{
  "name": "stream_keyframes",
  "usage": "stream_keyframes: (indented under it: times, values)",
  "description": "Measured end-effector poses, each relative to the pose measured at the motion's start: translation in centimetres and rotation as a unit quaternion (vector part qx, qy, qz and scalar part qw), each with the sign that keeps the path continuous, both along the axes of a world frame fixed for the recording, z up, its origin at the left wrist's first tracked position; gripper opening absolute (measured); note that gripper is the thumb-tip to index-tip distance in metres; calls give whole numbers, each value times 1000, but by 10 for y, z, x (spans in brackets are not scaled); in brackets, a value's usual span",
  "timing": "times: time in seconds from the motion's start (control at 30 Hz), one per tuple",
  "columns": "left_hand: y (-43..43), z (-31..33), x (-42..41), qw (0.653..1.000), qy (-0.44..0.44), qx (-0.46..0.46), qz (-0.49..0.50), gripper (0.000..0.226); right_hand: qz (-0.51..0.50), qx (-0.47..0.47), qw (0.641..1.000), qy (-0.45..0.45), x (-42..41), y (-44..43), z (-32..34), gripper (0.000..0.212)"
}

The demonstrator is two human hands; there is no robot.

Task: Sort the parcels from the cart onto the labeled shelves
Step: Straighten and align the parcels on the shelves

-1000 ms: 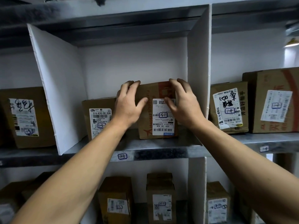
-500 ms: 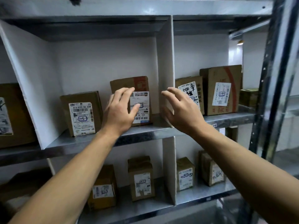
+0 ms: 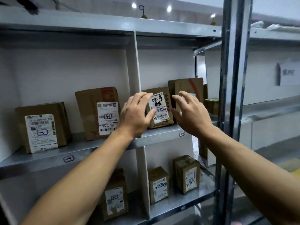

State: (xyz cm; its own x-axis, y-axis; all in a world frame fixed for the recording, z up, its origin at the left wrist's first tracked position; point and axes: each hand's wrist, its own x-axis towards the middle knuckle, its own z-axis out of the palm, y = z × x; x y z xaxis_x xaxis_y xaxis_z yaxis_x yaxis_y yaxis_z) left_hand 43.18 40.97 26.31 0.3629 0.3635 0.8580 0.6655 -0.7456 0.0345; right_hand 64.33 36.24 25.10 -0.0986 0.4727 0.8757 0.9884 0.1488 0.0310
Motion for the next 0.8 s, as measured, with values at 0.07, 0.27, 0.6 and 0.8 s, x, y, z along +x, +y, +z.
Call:
stream_keyframes:
  times: [0.07,0.27,0.6,0.8]
  values:
    - [6,1,15,1000,1,3,-1,54,3,6,1000,-6,15,9,2,45]
    - [30,11,55,1000,-30,-3,3,52,57,2,998,16,49,51,21,50]
    - [41,14,96,993,-5,42,108,52,187,24,982,14,61,116,32,48]
    - [39,15,107,994,-10,49,99,49,212,13,977,33,64,132,35,52]
